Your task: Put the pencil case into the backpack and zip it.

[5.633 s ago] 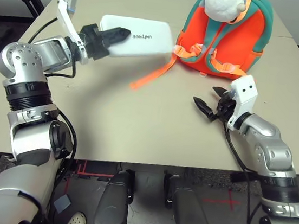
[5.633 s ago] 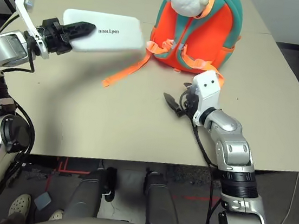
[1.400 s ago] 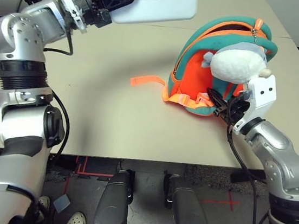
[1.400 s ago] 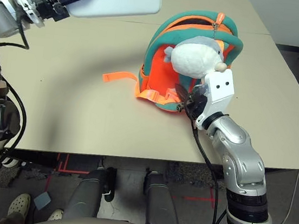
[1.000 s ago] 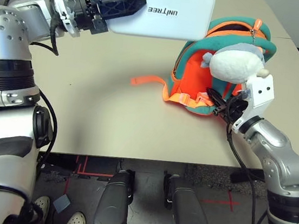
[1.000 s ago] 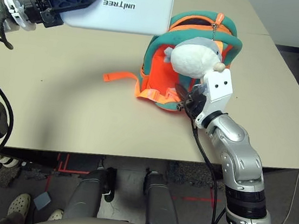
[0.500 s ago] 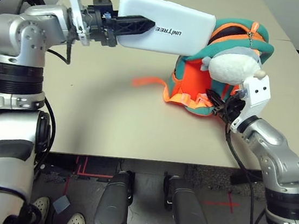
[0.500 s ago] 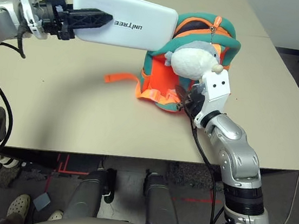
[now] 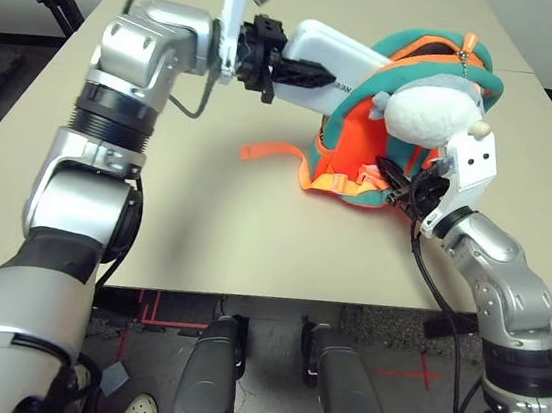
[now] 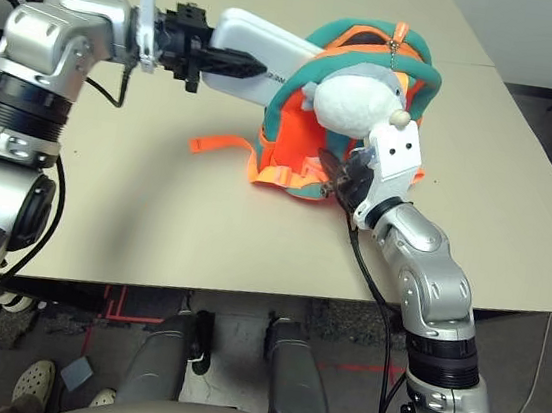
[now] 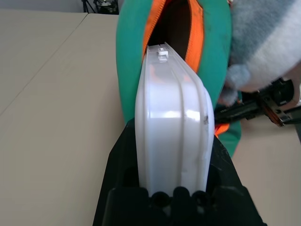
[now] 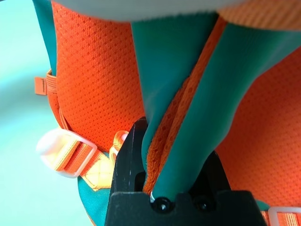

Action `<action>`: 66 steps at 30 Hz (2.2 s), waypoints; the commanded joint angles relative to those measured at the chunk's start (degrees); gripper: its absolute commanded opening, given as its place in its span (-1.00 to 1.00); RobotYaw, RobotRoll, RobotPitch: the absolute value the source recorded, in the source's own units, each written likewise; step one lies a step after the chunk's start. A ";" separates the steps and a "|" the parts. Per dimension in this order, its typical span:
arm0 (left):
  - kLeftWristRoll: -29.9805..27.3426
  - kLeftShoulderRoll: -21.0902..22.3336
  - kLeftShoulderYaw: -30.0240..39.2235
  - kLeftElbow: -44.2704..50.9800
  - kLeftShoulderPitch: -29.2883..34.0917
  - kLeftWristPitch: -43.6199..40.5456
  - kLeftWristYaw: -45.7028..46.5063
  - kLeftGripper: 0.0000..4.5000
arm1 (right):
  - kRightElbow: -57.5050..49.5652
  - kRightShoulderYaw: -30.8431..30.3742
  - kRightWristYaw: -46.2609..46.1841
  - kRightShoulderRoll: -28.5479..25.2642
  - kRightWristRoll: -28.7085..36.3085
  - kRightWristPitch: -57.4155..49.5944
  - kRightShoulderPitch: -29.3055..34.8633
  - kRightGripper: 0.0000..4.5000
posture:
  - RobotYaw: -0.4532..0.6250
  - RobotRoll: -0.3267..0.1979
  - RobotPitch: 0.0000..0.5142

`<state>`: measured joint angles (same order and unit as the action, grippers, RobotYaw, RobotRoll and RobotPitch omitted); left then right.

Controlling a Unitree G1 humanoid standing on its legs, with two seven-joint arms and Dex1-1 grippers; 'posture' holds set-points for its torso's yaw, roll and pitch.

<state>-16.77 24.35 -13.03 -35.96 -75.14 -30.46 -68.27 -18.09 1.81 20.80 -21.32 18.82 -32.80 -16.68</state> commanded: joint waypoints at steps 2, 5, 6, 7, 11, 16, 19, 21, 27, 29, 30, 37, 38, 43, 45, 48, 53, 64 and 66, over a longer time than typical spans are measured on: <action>2.86 -4.96 -1.42 -6.79 -2.27 3.16 -3.14 -0.46 | 1.22 -1.73 -0.15 0.37 -1.04 -1.61 1.19 -0.71 | -0.43 0.25 -0.34; 3.98 -8.48 -0.48 -12.02 -3.00 5.12 -2.59 -0.46 | 1.32 -2.19 -0.09 0.49 -1.21 -1.48 1.01 -0.71 | -0.42 0.25 -0.34; 4.55 -9.68 -0.33 -13.83 -3.04 5.95 -2.16 -0.46 | 1.37 -2.36 -0.05 0.54 -1.26 -1.46 0.88 -0.71 | -0.42 0.25 -0.34; 5.12 -10.45 -0.11 -15.15 -3.14 6.63 -2.00 -0.46 | 1.38 -2.45 -0.03 0.56 -1.27 -1.46 0.81 -0.71 | -0.42 0.25 -0.33; 6.96 -11.77 1.20 -18.01 -3.37 8.75 -0.40 -0.46 | 1.43 -2.69 0.35 0.47 -1.58 -1.42 0.54 -0.71 | -0.43 0.25 -0.33; 7.46 -10.30 3.25 -17.43 -3.81 8.50 0.01 0.38 | 1.39 -2.82 0.59 0.40 -1.78 -1.41 0.57 -0.71 | -0.42 0.25 -0.32; 6.66 -7.77 5.01 -14.62 -3.62 6.57 -0.01 0.84 | 1.30 -3.21 0.71 0.49 -1.87 -1.41 0.67 -0.71 | -0.41 0.25 -0.31; 5.80 -6.21 6.10 -12.23 -3.42 4.86 0.04 1.00 | 1.32 -3.37 0.84 0.51 -1.93 -1.38 0.69 -0.71 | -0.41 0.25 -0.30; 3.15 -0.83 9.32 -1.83 -1.61 -2.34 0.41 1.00 | 1.75 -3.63 1.30 0.47 -2.09 -1.28 0.31 -0.71 | -0.39 0.25 -0.29; 2.53 0.93 10.31 1.42 -0.77 -4.40 0.98 1.00 | 1.95 -3.77 1.42 0.48 -2.14 -1.20 0.21 -0.71 | -0.39 0.25 -0.29; 2.28 1.60 10.62 2.87 -0.33 -5.28 1.24 1.00 | 2.03 -3.85 1.46 0.50 -2.17 -1.17 0.17 -0.71 | -0.39 0.25 -0.29; 1.24 6.93 10.95 12.81 4.21 -11.38 2.89 1.00 | 2.26 -4.32 1.73 0.85 -2.41 -1.09 0.16 -0.71 | -0.37 0.25 -0.27; 1.03 7.26 10.79 13.89 4.85 -12.04 2.94 1.00 | 2.28 -4.32 1.76 0.87 -2.43 -1.08 0.16 -0.71 | -0.37 0.25 -0.27; -0.59 9.55 9.94 20.35 9.44 -16.69 2.51 1.00 | 2.55 -4.38 1.99 0.87 -2.52 -0.97 0.04 -0.71 | -0.37 0.25 -0.26; -1.15 10.30 9.85 22.30 10.95 -18.45 2.54 0.84 | 2.64 -4.42 2.06 0.89 -2.56 -0.89 0.03 -0.71 | -0.37 0.25 -0.26; -1.31 12.25 8.37 25.28 13.73 -20.64 2.03 0.43 | 2.80 -4.53 2.10 0.99 -2.62 -0.73 0.00 -0.71 | -0.36 0.25 -0.26; -1.40 12.94 7.65 26.59 15.68 -21.21 3.16 -0.47 | 2.96 -4.68 2.19 1.16 -2.67 -0.61 -0.07 -0.71 | -0.36 0.25 -0.26; -1.76 8.34 6.19 22.88 15.67 -18.94 4.63 -1.00 | 2.52 -4.71 1.92 1.45 -2.87 -0.64 0.33 -0.71 | -0.39 0.25 -0.28; -1.60 5.27 5.93 20.16 14.63 -17.68 5.22 -1.00 | 2.47 -4.57 1.86 1.46 -2.95 -0.60 0.43 -0.71 | -0.40 0.25 -0.28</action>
<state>-17.93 30.79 -5.86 -14.02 -59.86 -49.28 -63.65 -17.47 -1.28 22.44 -20.01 16.40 -31.72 -17.71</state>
